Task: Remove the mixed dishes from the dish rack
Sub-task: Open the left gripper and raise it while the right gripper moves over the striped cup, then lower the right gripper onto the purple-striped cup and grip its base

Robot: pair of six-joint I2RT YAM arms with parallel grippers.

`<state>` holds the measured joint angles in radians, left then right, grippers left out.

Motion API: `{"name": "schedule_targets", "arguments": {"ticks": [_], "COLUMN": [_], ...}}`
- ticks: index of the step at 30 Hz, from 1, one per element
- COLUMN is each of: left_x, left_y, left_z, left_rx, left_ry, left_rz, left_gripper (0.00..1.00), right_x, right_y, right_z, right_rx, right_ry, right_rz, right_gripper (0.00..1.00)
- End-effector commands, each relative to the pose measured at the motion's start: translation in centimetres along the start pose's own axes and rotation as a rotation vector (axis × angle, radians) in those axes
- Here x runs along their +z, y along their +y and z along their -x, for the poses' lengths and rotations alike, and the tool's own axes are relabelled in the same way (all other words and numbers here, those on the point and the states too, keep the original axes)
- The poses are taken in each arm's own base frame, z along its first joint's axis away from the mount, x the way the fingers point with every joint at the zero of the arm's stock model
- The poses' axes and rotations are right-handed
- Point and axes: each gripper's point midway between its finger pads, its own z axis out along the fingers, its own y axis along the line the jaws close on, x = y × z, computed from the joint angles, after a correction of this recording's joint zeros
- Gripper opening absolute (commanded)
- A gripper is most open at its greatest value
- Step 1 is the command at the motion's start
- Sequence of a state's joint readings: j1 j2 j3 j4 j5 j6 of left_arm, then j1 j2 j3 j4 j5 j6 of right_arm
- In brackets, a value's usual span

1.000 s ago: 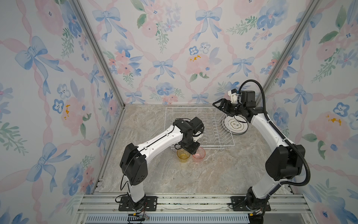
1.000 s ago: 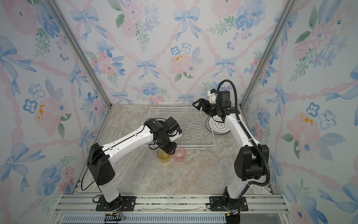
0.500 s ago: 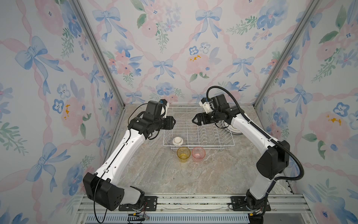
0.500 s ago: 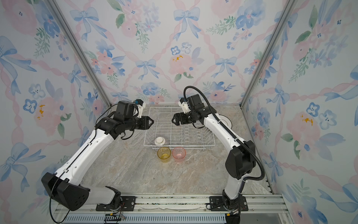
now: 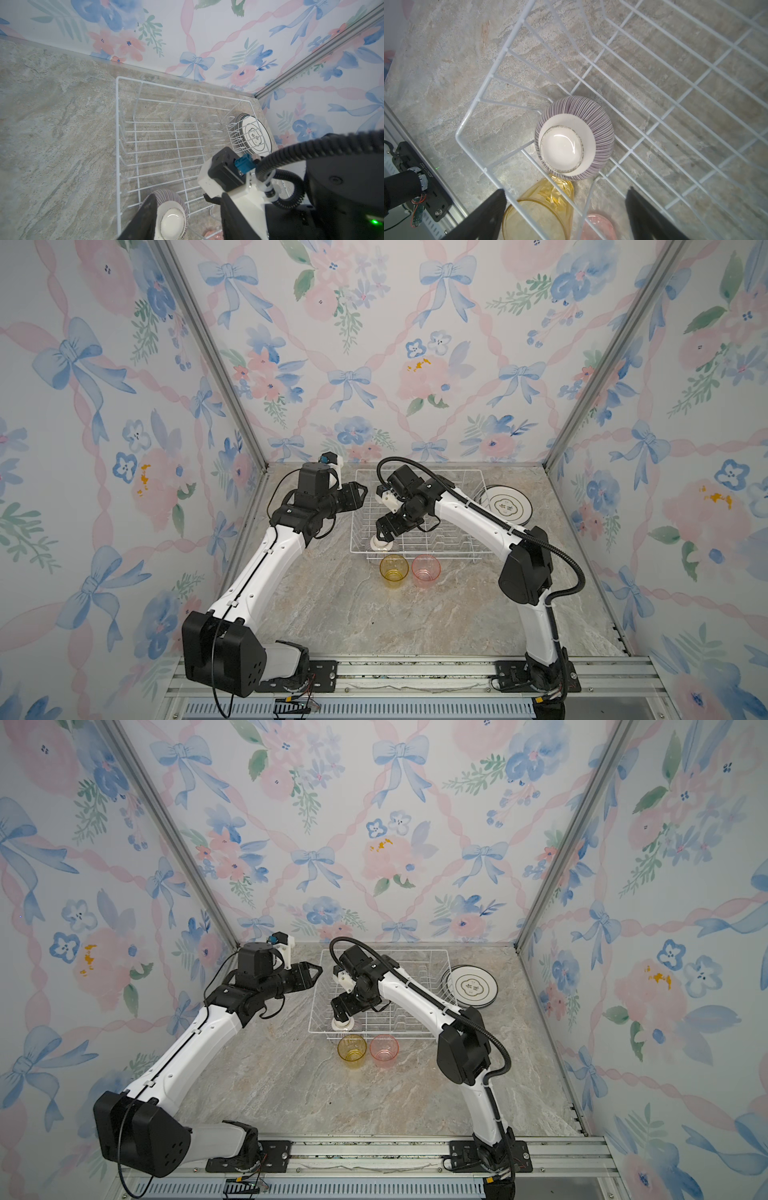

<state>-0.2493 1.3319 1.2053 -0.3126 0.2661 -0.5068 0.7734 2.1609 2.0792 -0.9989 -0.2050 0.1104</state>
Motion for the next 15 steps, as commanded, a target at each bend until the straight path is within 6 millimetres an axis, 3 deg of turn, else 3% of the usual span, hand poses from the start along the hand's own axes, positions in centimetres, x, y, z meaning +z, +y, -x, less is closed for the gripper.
{"name": "schedule_targets", "arguments": {"ticks": [1,6,15], "left_x": [-0.5,-1.0,-1.3], "left_y": [0.1,0.8,1.5], "left_z": [0.5,0.8,1.1], "left_rx": [-0.011,-0.020,-0.024], "left_ry": [-0.021,-0.024,-0.023], "left_rz": [-0.034,-0.044,-0.058], "left_gripper": [0.50,0.50,0.50], "right_x": [0.9,2.4,4.2], "right_y": [0.3,1.0,0.5], "right_z": [-1.2,-0.9,-1.1], "right_rx": [-0.014,-0.012,-0.018], "right_ry": [0.072,0.100,0.146], "right_rz": [-0.050,-0.061,-0.154], "right_gripper": [0.90,0.82,0.84]}}
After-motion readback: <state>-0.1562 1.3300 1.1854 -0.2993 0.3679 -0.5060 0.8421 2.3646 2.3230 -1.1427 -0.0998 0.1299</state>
